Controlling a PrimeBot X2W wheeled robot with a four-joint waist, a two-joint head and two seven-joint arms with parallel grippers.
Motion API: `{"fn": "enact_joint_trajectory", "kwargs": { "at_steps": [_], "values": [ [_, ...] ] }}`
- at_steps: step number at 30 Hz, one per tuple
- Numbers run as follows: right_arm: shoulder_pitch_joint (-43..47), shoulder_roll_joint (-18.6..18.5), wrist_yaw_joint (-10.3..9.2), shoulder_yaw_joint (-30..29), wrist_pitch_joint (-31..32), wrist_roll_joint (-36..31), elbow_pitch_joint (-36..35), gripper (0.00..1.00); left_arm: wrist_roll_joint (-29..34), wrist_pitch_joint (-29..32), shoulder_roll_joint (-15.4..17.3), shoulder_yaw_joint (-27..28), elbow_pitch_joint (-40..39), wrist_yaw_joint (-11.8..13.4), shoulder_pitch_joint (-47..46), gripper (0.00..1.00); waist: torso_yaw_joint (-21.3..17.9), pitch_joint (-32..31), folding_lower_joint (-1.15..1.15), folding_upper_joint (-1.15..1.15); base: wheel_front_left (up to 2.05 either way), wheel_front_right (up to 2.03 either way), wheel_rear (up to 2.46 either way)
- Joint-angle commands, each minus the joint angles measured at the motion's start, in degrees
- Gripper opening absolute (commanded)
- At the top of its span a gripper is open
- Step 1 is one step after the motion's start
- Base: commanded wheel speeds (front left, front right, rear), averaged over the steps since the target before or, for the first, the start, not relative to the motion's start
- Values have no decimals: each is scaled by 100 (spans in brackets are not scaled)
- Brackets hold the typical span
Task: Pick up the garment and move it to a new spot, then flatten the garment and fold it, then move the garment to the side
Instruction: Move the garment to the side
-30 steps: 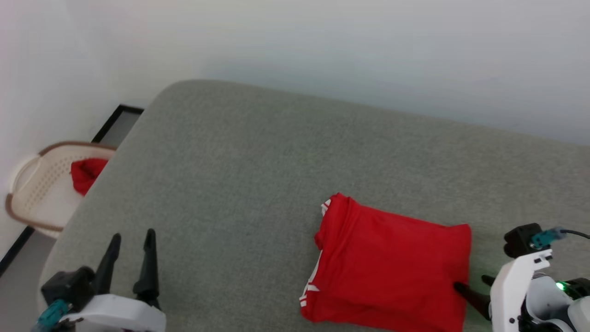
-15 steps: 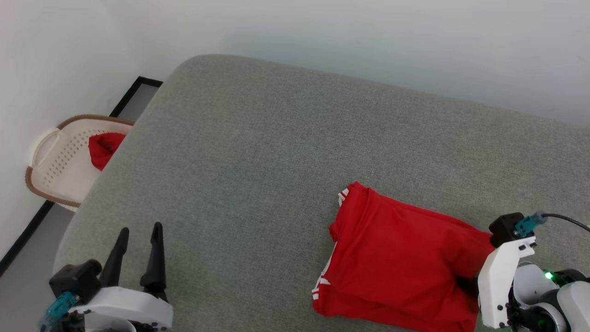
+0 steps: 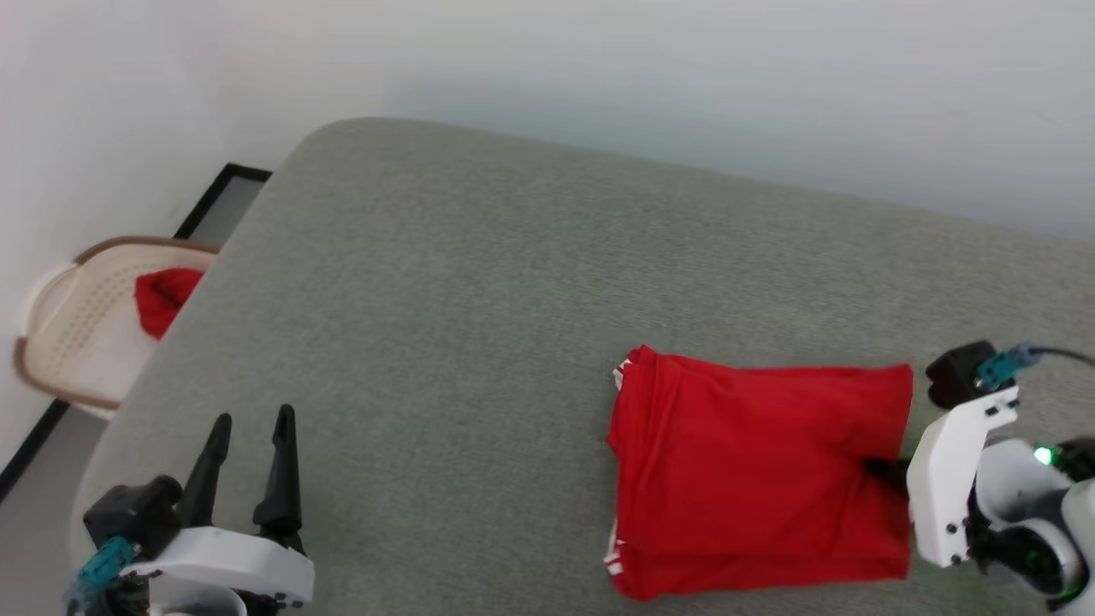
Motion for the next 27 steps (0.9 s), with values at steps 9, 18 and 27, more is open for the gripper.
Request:
{"fn": "enact_joint_trajectory", "kwargs": {
  "at_steps": [9, 18, 27],
  "values": [
    [-467, -635, -2, 198, -86, 44, -373, 0, 181, -28, 45, -47, -183, -43, -183, 100, -728, 67, 0, 0, 0, 0, 0],
    [-1069, -1245, -3, 414, -471, 101, -466, 0, 327, -27, 127, -30, -347, -100, -504, 100, -1491, 395, 0, 0, 0, 0, 0],
    [-1755, -1878, -3, 692, -1052, 199, -231, 0, 452, -22, 143, 41, -550, -137, -774, 100, -2087, 819, 0, 0, 0, 0, 0]
  ]
}}
